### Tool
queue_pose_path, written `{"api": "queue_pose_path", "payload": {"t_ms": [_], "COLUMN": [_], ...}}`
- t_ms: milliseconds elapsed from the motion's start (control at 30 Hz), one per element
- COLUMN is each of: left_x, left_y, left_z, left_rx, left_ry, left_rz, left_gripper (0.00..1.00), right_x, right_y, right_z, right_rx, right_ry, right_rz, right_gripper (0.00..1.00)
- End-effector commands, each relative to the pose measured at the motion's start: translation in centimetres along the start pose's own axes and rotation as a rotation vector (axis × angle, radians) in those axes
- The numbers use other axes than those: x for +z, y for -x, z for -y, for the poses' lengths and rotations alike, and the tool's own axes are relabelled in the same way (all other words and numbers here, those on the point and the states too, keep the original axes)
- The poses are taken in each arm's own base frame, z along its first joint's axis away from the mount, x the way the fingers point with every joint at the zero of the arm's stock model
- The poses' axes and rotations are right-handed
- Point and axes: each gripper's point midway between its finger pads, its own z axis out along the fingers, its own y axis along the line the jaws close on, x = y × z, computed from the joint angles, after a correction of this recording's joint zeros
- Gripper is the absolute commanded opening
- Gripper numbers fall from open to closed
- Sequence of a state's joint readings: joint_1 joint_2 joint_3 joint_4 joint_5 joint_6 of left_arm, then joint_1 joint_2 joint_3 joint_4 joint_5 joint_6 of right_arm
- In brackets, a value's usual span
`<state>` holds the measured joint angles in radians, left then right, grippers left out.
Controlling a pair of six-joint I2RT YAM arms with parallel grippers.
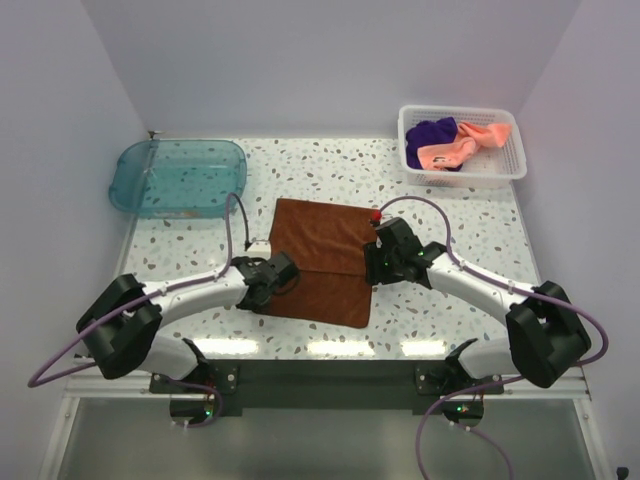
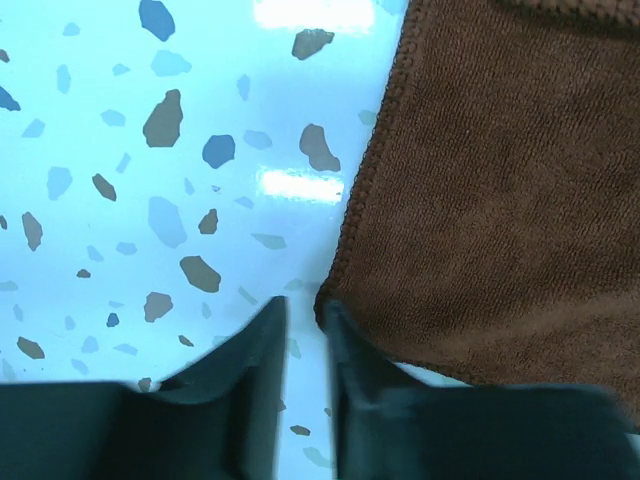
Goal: Fold and stack the towels
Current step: Fold the towel
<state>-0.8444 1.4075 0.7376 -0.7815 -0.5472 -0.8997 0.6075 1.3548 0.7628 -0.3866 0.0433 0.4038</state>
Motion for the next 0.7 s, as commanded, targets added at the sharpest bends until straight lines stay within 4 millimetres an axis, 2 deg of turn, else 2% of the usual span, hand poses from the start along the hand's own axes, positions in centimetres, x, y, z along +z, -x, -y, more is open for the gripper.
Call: {"api": "queue_pose_path", "payload": {"t_ms": [0, 33, 67, 100, 167, 300, 400, 467, 533, 600, 667], "left_x": [-0.5, -0.8, -0.9, -1.1, -1.8, -2.8, -3.2, -3.8, -3.9, -3.4, -3.0], "left_y": [0.8, 0.8, 0.7, 0.6, 0.9, 3.6, 6.3, 8.2, 9.3, 9.5, 9.6], "left_z": [-0.5, -0.1, 0.1, 0.3, 0.9, 0.9, 1.7, 3.2, 4.8, 6.0, 6.6], "left_rx": [-0.054, -0.064, -0.064, -0.067, -0.094, -0.150, -0.174, -0.156, -0.127, -0.113, -0.115], "left_ry": [-0.003, -0.031, -0.045, -0.062, -0.119, -0.182, -0.268, -0.338, -0.384, -0.408, -0.414], "left_rz": [0.033, 0.025, 0.021, 0.015, 0.024, 0.081, 0.128, 0.176, 0.186, 0.174, 0.171], "left_gripper": [0.35, 0.43, 0.56, 0.63, 0.71, 0.70, 0.69, 0.66, 0.66, 0.63, 0.59], "right_x": [-0.1, -0.2, -0.2, -0.1, 0.0, 0.3, 0.7, 0.8, 1.0, 1.0, 1.1], "right_y": [1.6, 1.7, 1.6, 1.7, 1.4, 2.1, 2.4, 2.9, 2.7, 3.2, 2.8], "right_z": [0.0, 0.1, 0.4, 0.6, 1.0, 1.3, 1.3, 1.1, 0.0, -0.7, -1.5], "right_rx": [0.020, 0.024, 0.029, 0.049, 0.096, 0.202, 0.277, 0.279, 0.272, 0.255, 0.231], "right_ry": [-0.015, -0.021, -0.033, -0.039, -0.035, 0.009, 0.062, 0.072, 0.128, 0.152, 0.168], "right_rz": [0.048, 0.051, 0.047, 0.045, 0.036, 0.053, 0.061, 0.075, 0.051, 0.055, 0.027], "right_gripper": [0.51, 0.51, 0.51, 0.51, 0.50, 0.45, 0.41, 0.39, 0.34, 0.29, 0.27]}}
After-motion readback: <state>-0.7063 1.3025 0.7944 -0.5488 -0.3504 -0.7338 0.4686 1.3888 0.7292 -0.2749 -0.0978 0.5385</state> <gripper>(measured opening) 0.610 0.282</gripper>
